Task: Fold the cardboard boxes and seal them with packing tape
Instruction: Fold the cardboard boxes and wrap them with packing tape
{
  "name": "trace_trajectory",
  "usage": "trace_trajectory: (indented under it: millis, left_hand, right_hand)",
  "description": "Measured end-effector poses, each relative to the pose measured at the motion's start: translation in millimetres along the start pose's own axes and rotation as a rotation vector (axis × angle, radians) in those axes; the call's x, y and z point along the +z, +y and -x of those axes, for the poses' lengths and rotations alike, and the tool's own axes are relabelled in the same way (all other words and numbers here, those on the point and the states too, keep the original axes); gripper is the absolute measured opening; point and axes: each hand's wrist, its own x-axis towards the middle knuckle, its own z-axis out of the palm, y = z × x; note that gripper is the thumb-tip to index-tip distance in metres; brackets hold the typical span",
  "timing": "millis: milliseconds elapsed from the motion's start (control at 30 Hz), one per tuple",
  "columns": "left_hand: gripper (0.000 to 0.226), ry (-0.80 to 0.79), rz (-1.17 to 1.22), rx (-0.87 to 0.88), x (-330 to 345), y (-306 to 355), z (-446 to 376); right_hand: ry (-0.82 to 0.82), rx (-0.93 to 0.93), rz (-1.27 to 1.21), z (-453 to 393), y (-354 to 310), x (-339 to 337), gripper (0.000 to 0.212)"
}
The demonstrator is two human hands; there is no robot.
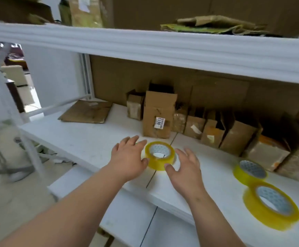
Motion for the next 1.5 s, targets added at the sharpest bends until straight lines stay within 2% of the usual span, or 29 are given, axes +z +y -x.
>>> trace_trajectory:
  millis: [300, 733, 933, 1233, 1367, 1500]
  left_hand:
    - [0.065, -0.047, -0.107, -0.200, -24.0, -150.8, -0.8]
    - [0.066, -0.112, -0.152, -0.352, -24.1, -316.4, -107.4]
    - [0.067, -0.124, -0.184, -0.292, -17.8, -364.2, -153.4]
    - [0.078, -0.217, -0.195, -0.056, -5.3, -426.2, -244.9]
    - [0.063, -0.247, -0.128, -0.042, 7.3, -443.2, -262.5]
    - [0.055, -0.179, -0.104, 0.026, 13.3, -449.5, -266.6]
  right_hand:
    - [-0.152, -0.182, 0.040, -43.9, -104.5, 105.4, 0.059]
    - [-0.292, -0.195, 0.089, -182.8, -188.1, 244.0, 0.054]
    - [-0.338, -0.130, 0.186, -213.6, -202.9, 281.6, 0.057]
    - [-0.243, 0.082, 0.212, -241.9, -228.5, 313.3, 0.059]
    - [-0.217, 0.185, 0.195, -235.7, -234.6, 318.2, 0.060]
    - [-0.158, 0.266, 0.167, -228.8, -238.8, 319.4, 0.059]
